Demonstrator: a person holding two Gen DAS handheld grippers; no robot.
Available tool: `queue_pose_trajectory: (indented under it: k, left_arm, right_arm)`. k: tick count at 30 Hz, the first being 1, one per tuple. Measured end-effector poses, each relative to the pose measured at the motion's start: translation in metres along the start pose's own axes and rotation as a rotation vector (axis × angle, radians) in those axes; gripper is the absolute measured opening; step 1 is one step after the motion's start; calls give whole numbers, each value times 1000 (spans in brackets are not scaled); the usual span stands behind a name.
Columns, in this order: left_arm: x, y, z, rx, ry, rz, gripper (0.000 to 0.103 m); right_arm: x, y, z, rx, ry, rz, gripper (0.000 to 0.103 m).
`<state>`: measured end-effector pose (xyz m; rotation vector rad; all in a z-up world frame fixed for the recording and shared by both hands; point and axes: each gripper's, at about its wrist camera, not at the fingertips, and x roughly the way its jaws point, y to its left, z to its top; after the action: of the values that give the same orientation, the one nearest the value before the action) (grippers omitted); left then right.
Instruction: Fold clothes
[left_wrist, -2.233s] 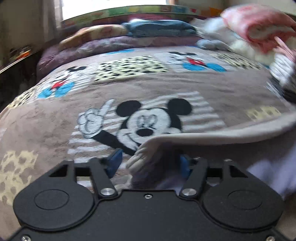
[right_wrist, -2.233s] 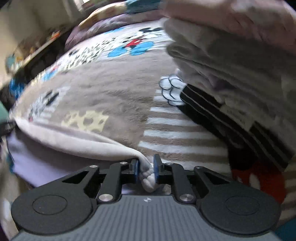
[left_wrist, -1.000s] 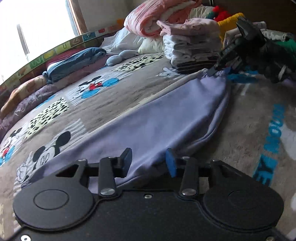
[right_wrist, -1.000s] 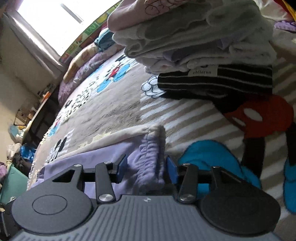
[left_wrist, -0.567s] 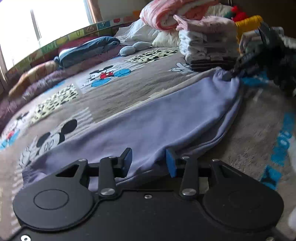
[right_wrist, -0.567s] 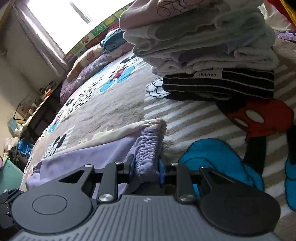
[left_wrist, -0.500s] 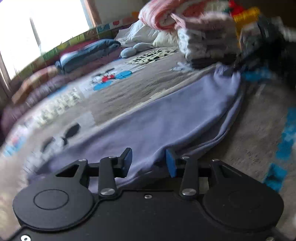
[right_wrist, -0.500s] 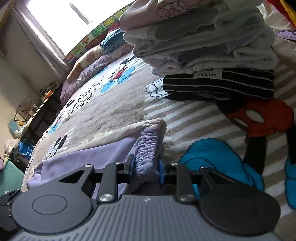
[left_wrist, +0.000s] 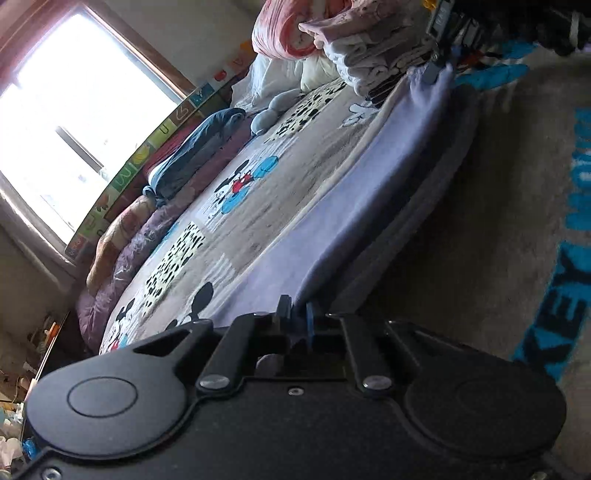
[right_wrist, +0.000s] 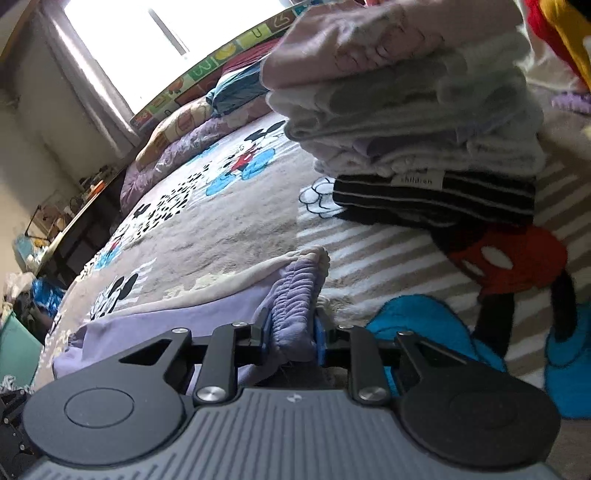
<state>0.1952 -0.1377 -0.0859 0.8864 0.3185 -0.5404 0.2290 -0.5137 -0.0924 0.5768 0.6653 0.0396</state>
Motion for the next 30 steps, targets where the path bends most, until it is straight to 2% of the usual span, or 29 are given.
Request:
queue_pose_trajectory:
  k: [4,9,12,13,16,17,18,20,22,25,27,28,29,30]
  left_arm:
    - [5,-13,-9,56,38,-35,6]
    - [3,-17,-12,77,46,-34,6]
    - [6,-20,-15,102,66,-84,6]
    - [4,-17,-16,94,67,-104,6]
    - [-2,-8,-19,72,70,-165,6]
    - [-4,-5,-20,65,70,-185,10]
    - [-7,-1,-21,55,70,-208,18]
    - [-16,12,-23,28,59,-253,20]
    - [-30,34,-21,-56,15,-285,20]
    - [-29,68,-17,-293,-57,-177,21]
    - [-12,85,-26,-468,-76,-123,23]
    - [0,86,-33,-510,-50,-141,26]
    - [17,82,-46,-518,54,-166,37]
    - [35,77,-59,-521,166,-190,41]
  right_arm:
    - [2,3,-5,-38,34,-22,24]
    - [11,0,-19,-78,76,-56,25]
    - [14,-5,-28,-87,85,-76,26]
    - [13,-4,-28,-89,82,-87,30]
    - [1,10,-28,-141,22,-151,48]
    - [-4,14,-28,-160,-10,-164,48]
    - [-8,19,-29,-187,-40,-180,48]
    - [-15,30,-32,-245,-99,-206,49]
    - [-17,46,-39,-313,-137,-173,48]
    - [-6,63,-47,-365,-132,-129,48]
    - [12,68,-53,-367,-90,-122,48]
    - [21,65,-55,-340,-57,-117,49]
    - [28,62,-59,-309,-30,-114,49]
    - [31,58,-63,-288,-32,-111,49]
